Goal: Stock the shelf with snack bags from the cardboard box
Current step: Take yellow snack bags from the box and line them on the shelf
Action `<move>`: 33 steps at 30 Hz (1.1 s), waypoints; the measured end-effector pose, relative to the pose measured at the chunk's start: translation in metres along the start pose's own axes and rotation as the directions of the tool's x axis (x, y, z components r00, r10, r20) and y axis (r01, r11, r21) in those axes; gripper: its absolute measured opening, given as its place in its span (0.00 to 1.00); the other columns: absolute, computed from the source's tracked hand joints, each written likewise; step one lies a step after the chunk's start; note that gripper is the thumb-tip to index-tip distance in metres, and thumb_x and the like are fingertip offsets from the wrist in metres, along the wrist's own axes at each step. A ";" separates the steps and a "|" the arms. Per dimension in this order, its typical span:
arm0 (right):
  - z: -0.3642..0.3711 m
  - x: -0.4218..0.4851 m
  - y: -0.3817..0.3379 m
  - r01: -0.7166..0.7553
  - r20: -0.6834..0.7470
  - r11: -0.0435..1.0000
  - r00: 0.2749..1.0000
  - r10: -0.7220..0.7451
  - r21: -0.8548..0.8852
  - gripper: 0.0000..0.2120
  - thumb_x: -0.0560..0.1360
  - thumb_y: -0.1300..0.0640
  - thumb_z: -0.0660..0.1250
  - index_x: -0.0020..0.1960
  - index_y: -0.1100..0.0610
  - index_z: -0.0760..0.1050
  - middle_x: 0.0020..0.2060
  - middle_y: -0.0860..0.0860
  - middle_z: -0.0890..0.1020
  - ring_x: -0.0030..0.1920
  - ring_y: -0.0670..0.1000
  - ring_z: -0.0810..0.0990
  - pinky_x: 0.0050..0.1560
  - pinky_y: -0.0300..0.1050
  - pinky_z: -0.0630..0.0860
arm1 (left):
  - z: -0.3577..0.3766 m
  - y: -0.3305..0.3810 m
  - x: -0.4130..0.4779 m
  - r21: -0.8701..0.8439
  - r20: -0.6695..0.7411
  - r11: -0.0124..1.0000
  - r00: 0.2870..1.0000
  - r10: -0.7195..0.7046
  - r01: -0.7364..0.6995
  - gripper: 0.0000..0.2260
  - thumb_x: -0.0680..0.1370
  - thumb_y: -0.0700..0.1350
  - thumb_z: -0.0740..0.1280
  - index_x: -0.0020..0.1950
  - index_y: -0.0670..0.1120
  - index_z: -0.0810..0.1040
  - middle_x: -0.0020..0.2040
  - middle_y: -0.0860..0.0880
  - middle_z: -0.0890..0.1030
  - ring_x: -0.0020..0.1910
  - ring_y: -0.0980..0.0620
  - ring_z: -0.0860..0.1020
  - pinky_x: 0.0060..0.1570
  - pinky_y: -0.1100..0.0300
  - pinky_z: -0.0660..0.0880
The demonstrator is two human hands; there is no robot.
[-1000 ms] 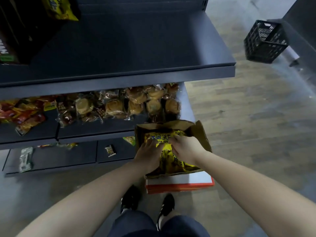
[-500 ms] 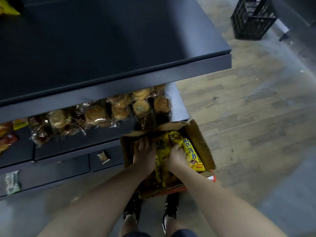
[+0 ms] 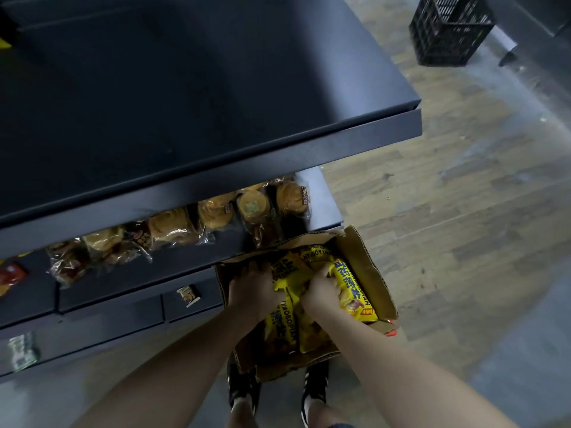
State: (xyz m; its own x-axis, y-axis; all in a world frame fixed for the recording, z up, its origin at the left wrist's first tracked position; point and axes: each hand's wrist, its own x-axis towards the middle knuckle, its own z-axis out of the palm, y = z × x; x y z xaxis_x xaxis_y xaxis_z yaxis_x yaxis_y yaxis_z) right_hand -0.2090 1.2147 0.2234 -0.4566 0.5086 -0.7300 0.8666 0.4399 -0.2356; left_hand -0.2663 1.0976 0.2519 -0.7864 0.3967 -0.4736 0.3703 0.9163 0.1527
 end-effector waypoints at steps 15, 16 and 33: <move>-0.005 -0.021 0.012 0.072 0.109 0.997 0.991 -0.074 0.027 0.44 0.74 0.58 0.69 0.76 0.65 0.41 0.70 0.62 0.66 0.70 0.62 0.66 0.68 0.53 0.68 | -0.015 -0.002 -0.019 -0.779 0.501 0.236 0.803 -0.323 0.581 0.13 0.68 0.44 0.71 0.47 0.37 0.79 0.45 0.40 0.77 0.43 0.43 0.75 0.40 0.57 0.68; -0.013 -0.020 0.012 0.012 0.167 0.988 0.985 -0.038 0.155 0.44 0.73 0.59 0.70 0.76 0.64 0.43 0.69 0.61 0.67 0.70 0.62 0.67 0.67 0.52 0.68 | -0.016 -0.003 -0.017 -0.771 0.528 0.224 0.795 -0.299 0.597 0.17 0.66 0.43 0.71 0.50 0.36 0.79 0.47 0.38 0.77 0.46 0.41 0.76 0.41 0.56 0.70; -0.029 -0.053 -0.012 0.205 0.245 0.781 0.877 -0.414 0.590 0.40 0.66 0.34 0.71 0.70 0.55 0.65 0.65 0.51 0.74 0.63 0.52 0.75 0.66 0.50 0.71 | -0.008 -0.007 -0.033 -0.922 0.385 0.028 0.921 -0.052 0.387 0.48 0.57 0.82 0.56 0.70 0.57 0.69 0.72 0.48 0.69 0.71 0.48 0.67 0.72 0.44 0.59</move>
State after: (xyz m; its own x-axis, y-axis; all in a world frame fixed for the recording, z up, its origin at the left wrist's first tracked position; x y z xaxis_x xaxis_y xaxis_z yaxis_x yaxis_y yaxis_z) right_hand -0.2006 1.2037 0.2835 -0.7101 0.0822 -0.6993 0.7023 0.0112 -0.7118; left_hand -0.2467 1.0788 0.2733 -0.5534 0.2961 -0.7785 -0.7497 0.2300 0.6205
